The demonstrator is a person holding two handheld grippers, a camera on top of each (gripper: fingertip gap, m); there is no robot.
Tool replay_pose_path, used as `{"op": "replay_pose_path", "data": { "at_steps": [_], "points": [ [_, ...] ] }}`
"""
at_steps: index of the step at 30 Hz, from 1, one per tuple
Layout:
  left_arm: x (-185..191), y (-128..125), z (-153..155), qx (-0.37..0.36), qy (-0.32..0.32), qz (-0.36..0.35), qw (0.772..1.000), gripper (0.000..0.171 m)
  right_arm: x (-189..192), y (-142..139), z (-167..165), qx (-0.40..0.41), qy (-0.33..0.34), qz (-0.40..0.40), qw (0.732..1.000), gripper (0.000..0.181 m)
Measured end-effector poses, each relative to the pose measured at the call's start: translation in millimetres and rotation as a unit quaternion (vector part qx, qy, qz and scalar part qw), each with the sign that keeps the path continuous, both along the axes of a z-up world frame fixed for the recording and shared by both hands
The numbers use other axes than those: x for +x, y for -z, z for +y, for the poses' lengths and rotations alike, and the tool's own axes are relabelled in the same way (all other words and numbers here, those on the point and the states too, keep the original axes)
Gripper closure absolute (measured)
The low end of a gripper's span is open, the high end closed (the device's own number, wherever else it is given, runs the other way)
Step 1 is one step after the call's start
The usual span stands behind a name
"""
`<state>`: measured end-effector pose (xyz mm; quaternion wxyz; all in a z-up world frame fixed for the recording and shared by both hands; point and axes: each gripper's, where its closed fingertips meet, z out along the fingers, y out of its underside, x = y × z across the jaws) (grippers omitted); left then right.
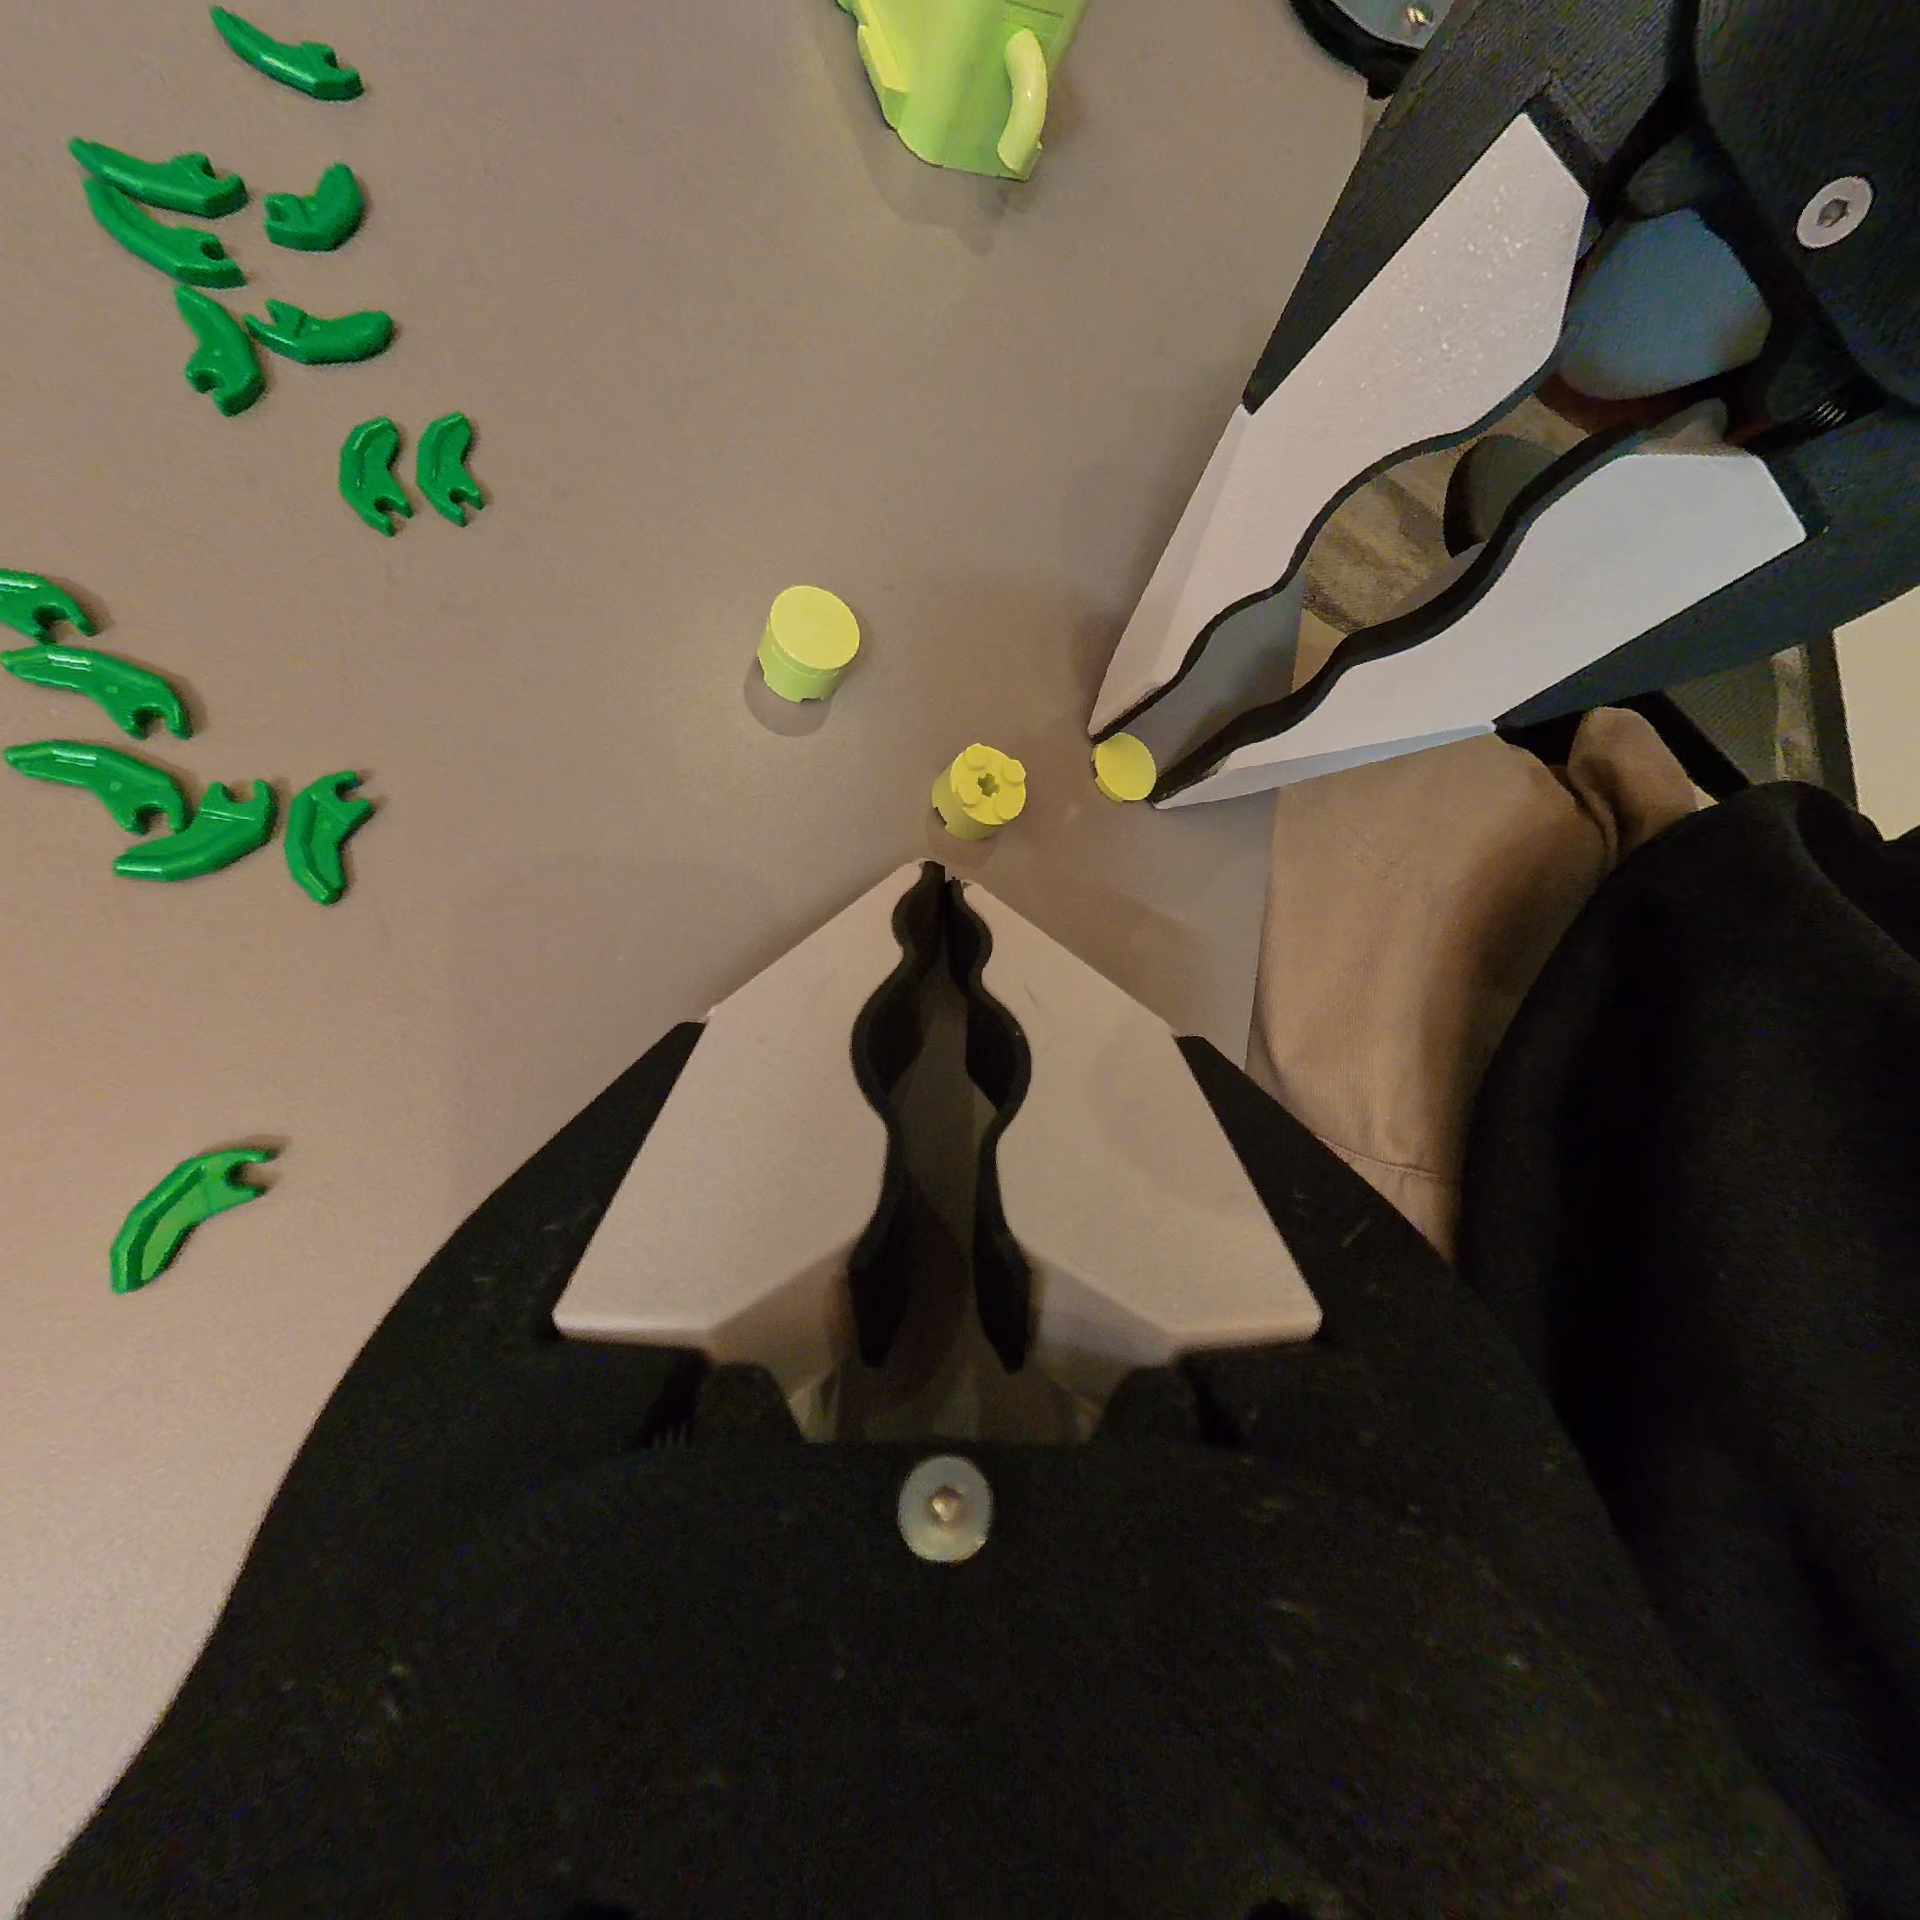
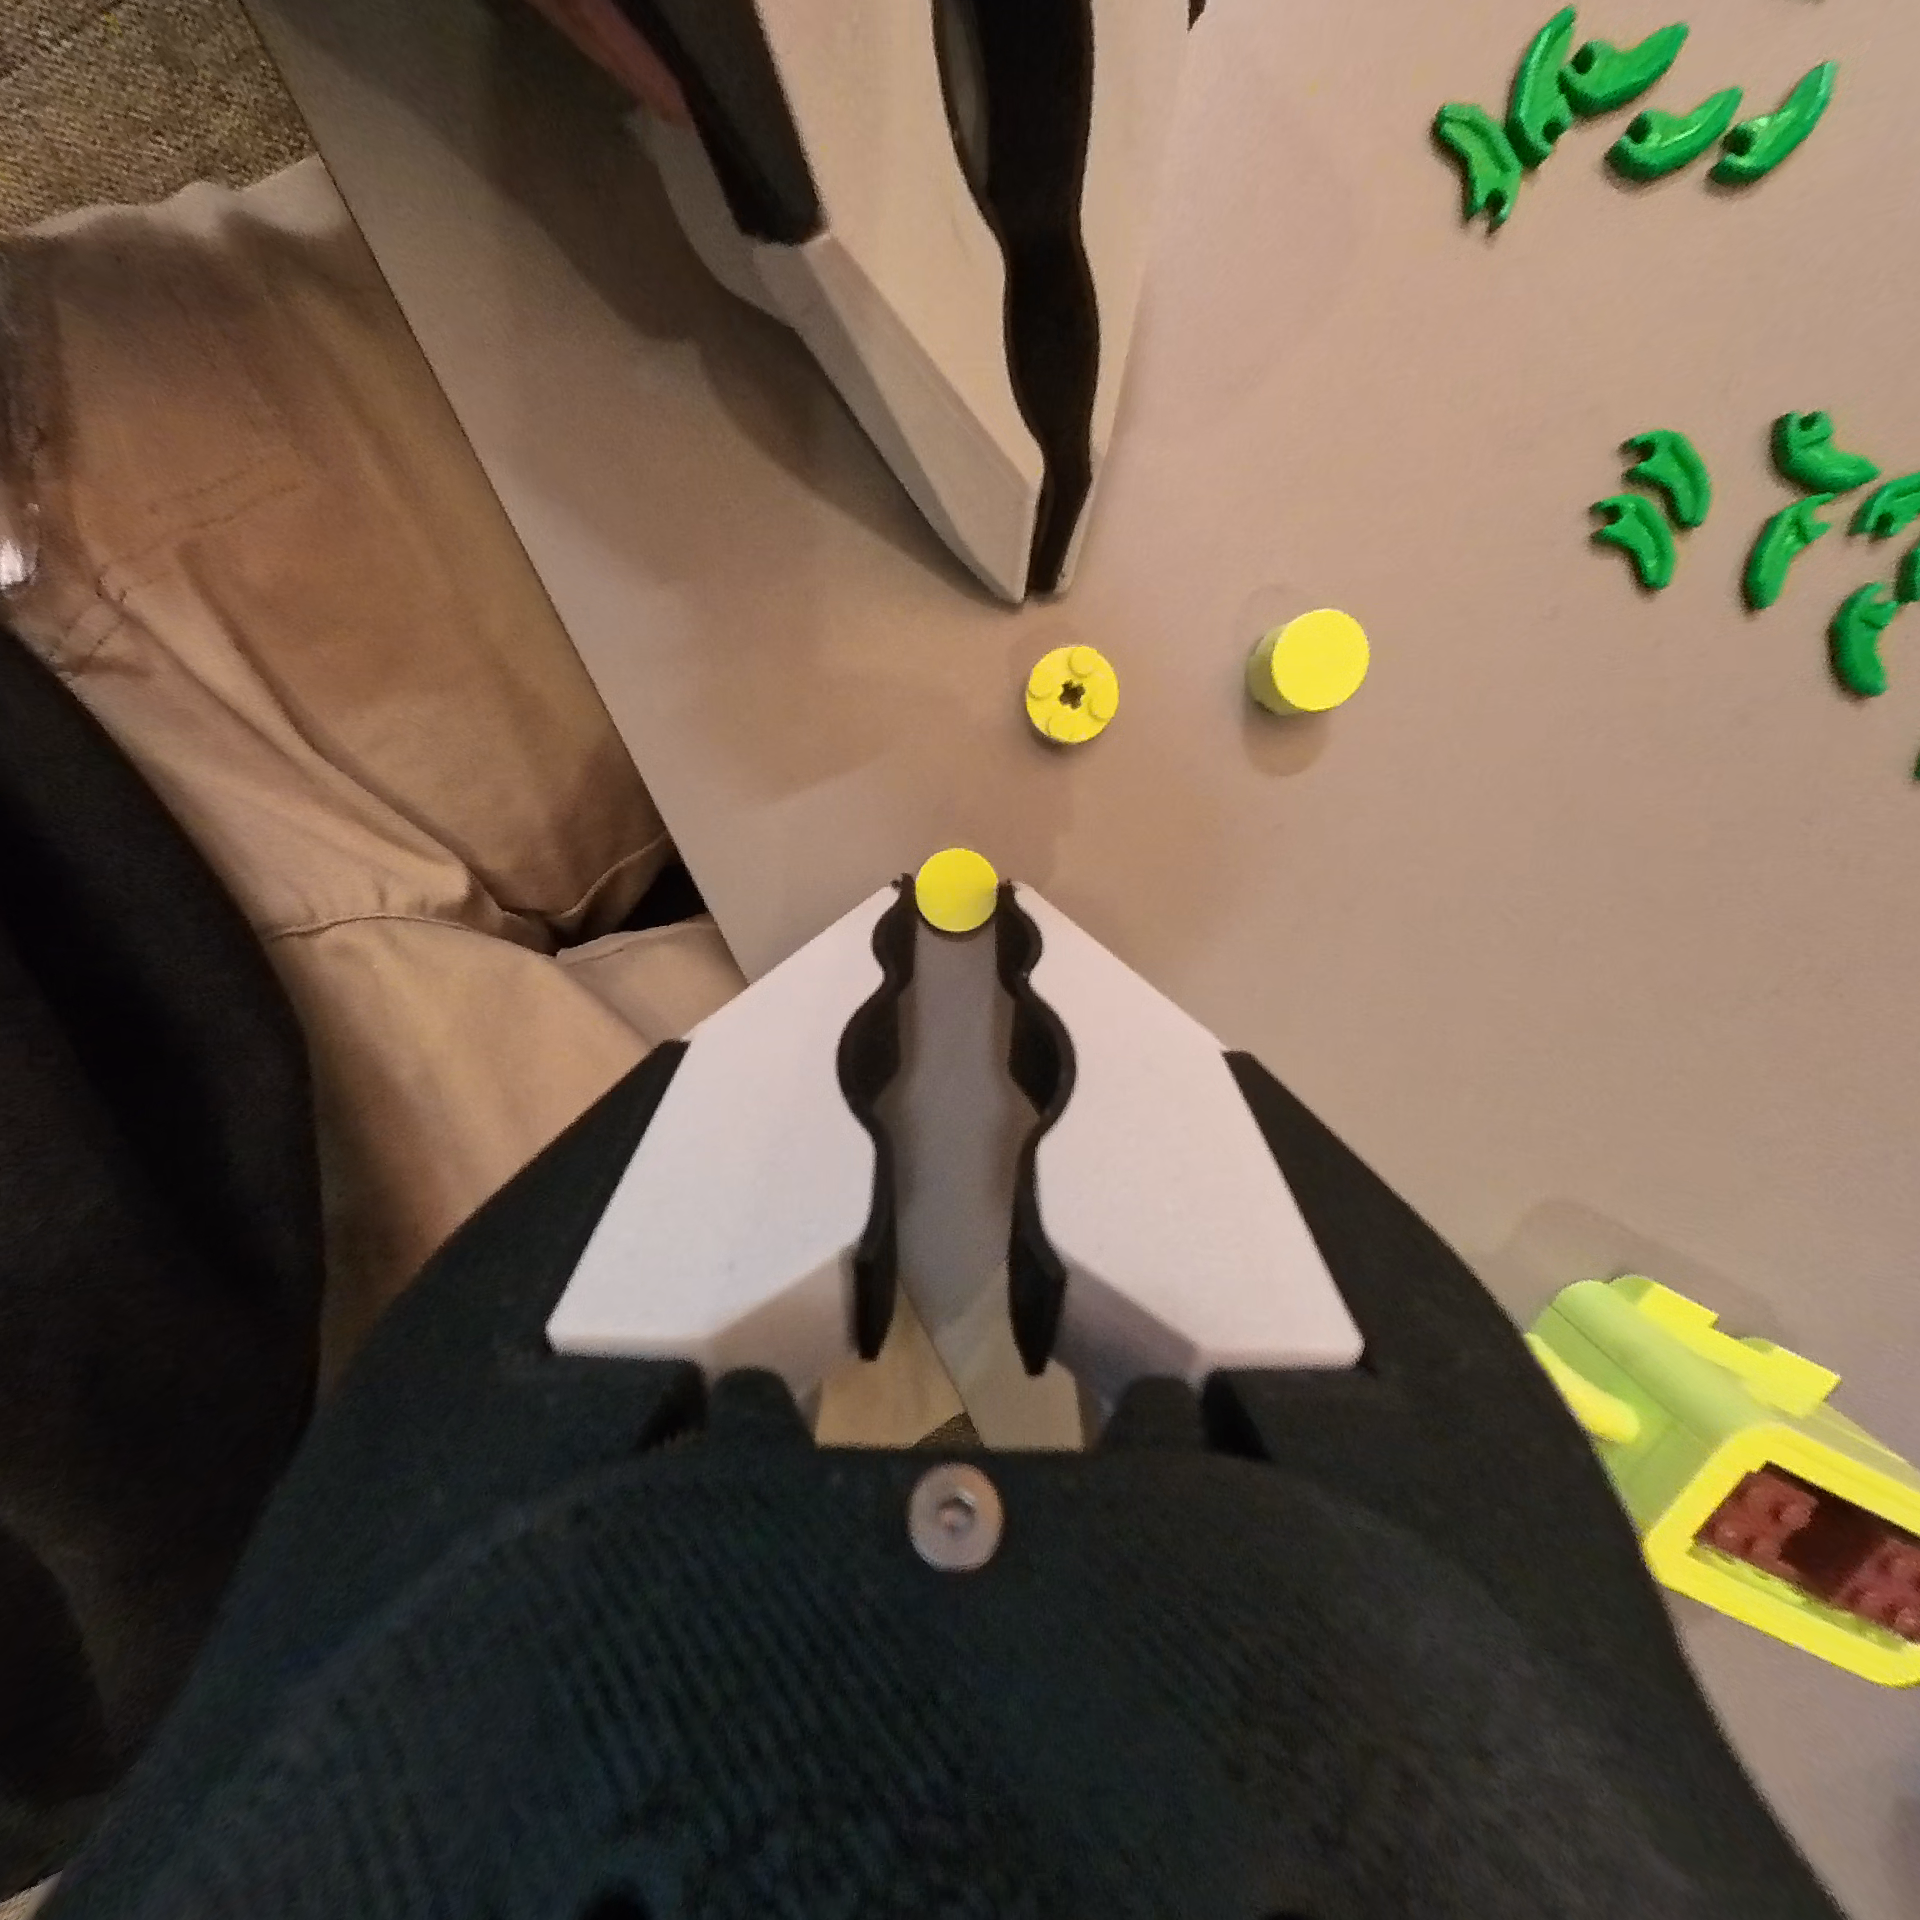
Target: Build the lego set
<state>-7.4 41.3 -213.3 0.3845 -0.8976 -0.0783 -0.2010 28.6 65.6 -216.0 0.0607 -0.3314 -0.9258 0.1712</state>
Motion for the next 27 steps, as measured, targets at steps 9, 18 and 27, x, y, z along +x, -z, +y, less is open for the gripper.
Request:
{"op": "replay_pose_path", "data": {
  "at_steps": [9, 18, 27],
  "points": [
    [1, 0, 0, 0.0, 0.002, 0.004, 1.0, 0.171, -28, -25, -9, 0.029, -0.194, 0.085, 0.977, 0.168],
    [0, 0, 0, 0.0, 0.0, 0.0, 1.0, 0.171, -36, -11, -13, 0.025, -0.3, -0.003, 0.953, 0.168],
    [0, 0, 0, 0.0, 0.001, -0.003, 1.0, 0.171, -37, -11, -16, 0.023, -0.307, -0.012, 0.951, 0.168]
  ]
}}
